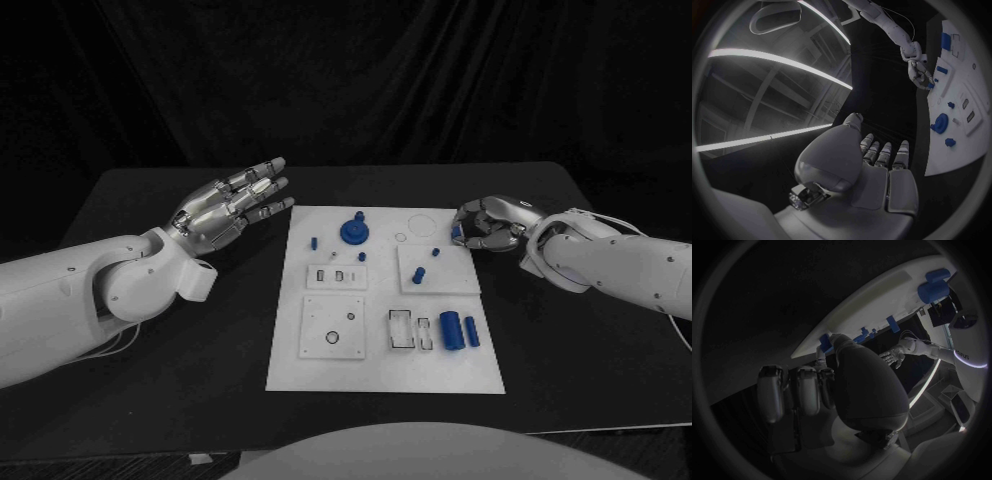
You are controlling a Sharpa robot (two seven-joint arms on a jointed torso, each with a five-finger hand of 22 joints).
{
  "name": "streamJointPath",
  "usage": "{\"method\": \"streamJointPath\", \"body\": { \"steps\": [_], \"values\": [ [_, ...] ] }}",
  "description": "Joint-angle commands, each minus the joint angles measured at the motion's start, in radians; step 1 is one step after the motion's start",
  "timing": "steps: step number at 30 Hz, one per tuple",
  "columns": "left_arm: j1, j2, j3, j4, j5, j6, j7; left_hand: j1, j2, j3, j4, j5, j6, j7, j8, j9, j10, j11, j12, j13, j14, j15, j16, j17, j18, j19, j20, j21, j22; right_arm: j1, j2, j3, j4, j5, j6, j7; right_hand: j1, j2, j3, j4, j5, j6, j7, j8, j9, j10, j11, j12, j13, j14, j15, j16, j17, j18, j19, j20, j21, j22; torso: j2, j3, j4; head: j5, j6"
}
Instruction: Assemble the parts on the task board
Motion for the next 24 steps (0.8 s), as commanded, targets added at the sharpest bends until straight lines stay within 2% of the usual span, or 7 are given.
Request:
{"method": "streamJointPath", "body": {
  "steps": [1,5,9,14,17,19,24],
  "values": [
    [-0.001,0.000,0.001,0.003,0.003,0.012,0.010,0.007,0.002,0.000,-0.003,0.006,-0.003,0.001,0.003,0.001,-0.001,0.009,0.000,0.001,-0.002,-0.003,-0.004,-0.001,0.018,-0.001,-0.002,-0.004,-0.001,-0.002,-0.006,0.001,0.013,-0.006,-0.036,-0.006,0.003,0.003,0.007,0.000,-0.004,0.010,0.001,0.006,0.001,0.104,0.006,0.003,0.263,0.105,0.005,0.003,0.263,-0.003,0.073,0.005,-0.010,0.246,0.000,0.0002,0.0006,-0.002,0.000],
    [-0.001,-0.002,0.001,0.004,0.003,0.010,0.008,0.007,0.002,0.000,-0.003,0.006,-0.003,0.001,0.002,0.001,0.000,0.009,0.000,0.001,-0.002,-0.003,-0.004,-0.001,0.018,0.000,-0.002,-0.003,-0.001,0.008,-0.019,0.001,0.049,-0.015,-0.045,-0.017,0.003,0.002,0.006,0.000,-0.005,0.014,0.003,0.006,0.001,0.104,0.007,0.003,0.263,0.105,0.006,0.003,0.263,-0.002,0.072,0.005,-0.012,0.245,0.000,0.0001,0.0003,0.000,0.000],
    [-0.001,-0.003,0.001,0.005,0.003,0.009,0.006,0.006,0.002,0.001,-0.004,0.006,-0.002,0.001,0.003,0.001,0.000,0.009,0.000,0.001,-0.002,-0.004,-0.004,-0.001,0.018,0.000,-0.002,-0.003,-0.001,0.039,-0.038,0.001,0.115,-0.054,-0.044,-0.044,0.001,-0.002,0.005,0.001,-0.023,0.024,0.007,0.001,-0.004,0.104,0.011,0.003,0.263,0.105,0.009,0.003,0.263,-0.001,0.067,0.007,-0.017,0.243,0.000,-0.0002,-0.0006,0.001,-0.003],
    [-0.001,-0.001,0.001,0.003,0.003,0.009,0.005,0.006,0.001,0.001,-0.004,0.006,-0.002,0.001,0.003,0.001,0.000,0.009,0.000,0.001,-0.002,-0.004,-0.004,-0.001,0.018,0.000,-0.002,-0.003,-0.001,0.087,-0.046,0.001,0.201,-0.089,-0.024,-0.080,0.003,-0.002,0.006,0.000,-0.028,0.025,0.010,-0.002,-0.006,0.104,0.014,0.003,0.263,0.105,0.011,0.003,0.263,0.001,0.062,0.008,-0.024,0.240,-0.002,-0.0022,-0.0013,0.005,-0.009],
    [-0.001,0.003,0.001,-0.001,0.003,0.011,0.004,0.006,0.001,0.001,-0.004,0.006,-0.002,0.001,0.003,0.001,0.000,0.009,0.000,0.001,-0.002,-0.004,-0.004,-0.001,0.018,0.000,-0.002,-0.003,-0.001,0.114,-0.031,0.001,0.247,-0.112,-0.001,-0.102,0.004,-0.001,0.007,-0.001,-0.031,0.028,0.011,-0.004,-0.007,0.104,0.016,0.003,0.263,0.105,0.012,0.003,0.263,0.003,0.057,0.009,-0.030,0.237,-0.001,-0.0007,0.0009,0.005,-0.014],
    [-0.001,0.007,0.001,-0.004,0.003,0.013,0.003,0.006,0.001,0.001,-0.004,0.006,-0.003,0.001,0.003,0.001,0.000,0.009,0.000,0.001,-0.002,-0.004,-0.004,-0.001,0.018,0.000,-0.002,-0.003,-0.001,0.124,-0.013,0.001,0.272,-0.122,0.016,-0.114,0.004,-0.001,0.007,-0.001,-0.032,0.030,0.012,-0.005,-0.008,0.104,0.018,0.003,0.263,0.105,0.014,0.003,0.263,0.005,0.053,0.010,-0.035,0.235,0.000,-0.0009,-0.0002,0.008,-0.014],
    [-0.001,0.016,0.001,-0.007,0.003,0.017,0.006,0.006,0.001,0.001,-0.004,0.007,-0.004,0.001,0.002,0.001,-0.001,0.009,0.000,0.001,-0.002,-0.004,-0.004,-0.001,0.018,-0.001,-0.002,-0.004,-0.001,0.135,0.040,0.002,0.314,-0.143,0.065,-0.146,0.006,-0.001,0.008,-0.004,-0.033,0.031,0.016,-0.010,-0.011,0.104,0.024,0.003,0.263,0.105,0.018,0.003,0.263,0.006,0.050,0.013,-0.039,0.233,0.000,-0.0009,0.0013,0.019,-0.016]
  ]
}}
